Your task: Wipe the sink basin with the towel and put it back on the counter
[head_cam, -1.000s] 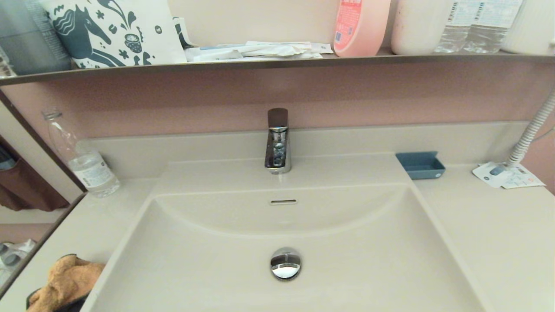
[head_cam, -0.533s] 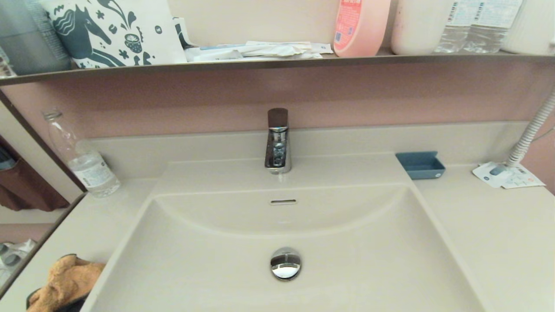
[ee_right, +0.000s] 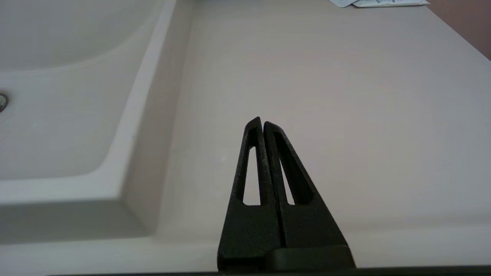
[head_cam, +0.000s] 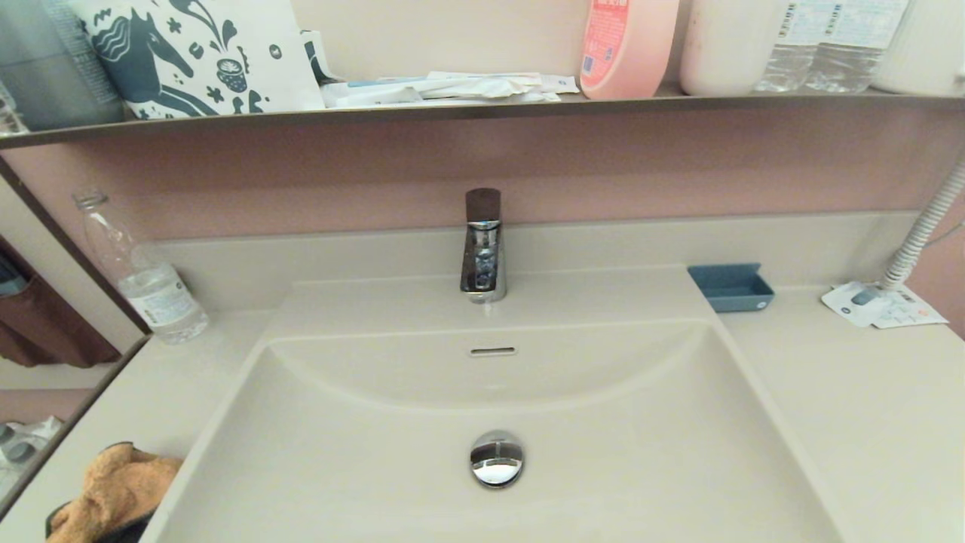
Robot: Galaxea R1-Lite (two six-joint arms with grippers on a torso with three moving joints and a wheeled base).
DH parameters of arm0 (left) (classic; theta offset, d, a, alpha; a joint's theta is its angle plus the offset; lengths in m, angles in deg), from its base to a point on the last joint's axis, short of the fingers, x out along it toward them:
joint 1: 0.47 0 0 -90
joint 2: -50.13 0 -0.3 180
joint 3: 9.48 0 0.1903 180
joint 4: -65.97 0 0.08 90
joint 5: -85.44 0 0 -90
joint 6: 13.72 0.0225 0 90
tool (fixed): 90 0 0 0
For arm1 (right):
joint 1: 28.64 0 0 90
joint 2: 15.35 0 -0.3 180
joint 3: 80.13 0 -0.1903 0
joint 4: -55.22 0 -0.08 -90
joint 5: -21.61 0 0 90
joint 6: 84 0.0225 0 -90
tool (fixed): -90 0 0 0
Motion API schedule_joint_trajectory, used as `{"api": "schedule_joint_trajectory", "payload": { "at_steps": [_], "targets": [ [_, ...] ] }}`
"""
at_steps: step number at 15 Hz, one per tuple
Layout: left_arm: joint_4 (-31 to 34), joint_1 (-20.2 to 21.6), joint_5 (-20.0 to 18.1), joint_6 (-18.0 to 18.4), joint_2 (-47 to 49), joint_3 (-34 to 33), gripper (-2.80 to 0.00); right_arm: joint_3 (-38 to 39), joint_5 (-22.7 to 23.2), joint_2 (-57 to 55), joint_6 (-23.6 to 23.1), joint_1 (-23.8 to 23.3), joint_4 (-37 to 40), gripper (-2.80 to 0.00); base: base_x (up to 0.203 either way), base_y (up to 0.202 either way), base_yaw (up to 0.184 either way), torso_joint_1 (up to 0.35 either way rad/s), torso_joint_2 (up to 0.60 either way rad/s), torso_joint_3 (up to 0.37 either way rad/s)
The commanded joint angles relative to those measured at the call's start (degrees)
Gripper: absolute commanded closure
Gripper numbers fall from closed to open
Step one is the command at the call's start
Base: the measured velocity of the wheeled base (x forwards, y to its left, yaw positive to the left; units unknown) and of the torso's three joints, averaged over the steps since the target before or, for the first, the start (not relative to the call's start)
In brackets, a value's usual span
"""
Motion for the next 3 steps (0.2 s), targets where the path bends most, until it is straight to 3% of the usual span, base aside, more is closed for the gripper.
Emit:
{"api": "schedule_joint_trajectory", "payload": {
  "at_steps": [1,3],
  "targets": [
    [0.04,0.00,0.00,0.03,-0.02,0.00,0.00,0.00,-0.01,-0.05,0.00,0.02,0.00,0.00,0.000,0.000,0.000,0.000,0.00,0.000],
    [0.04,0.00,0.01,0.03,-0.02,0.00,0.00,0.00,-0.01,-0.05,0.00,0.02,-0.01,0.00,0.000,0.000,0.000,0.000,0.00,0.000]
  ]
}}
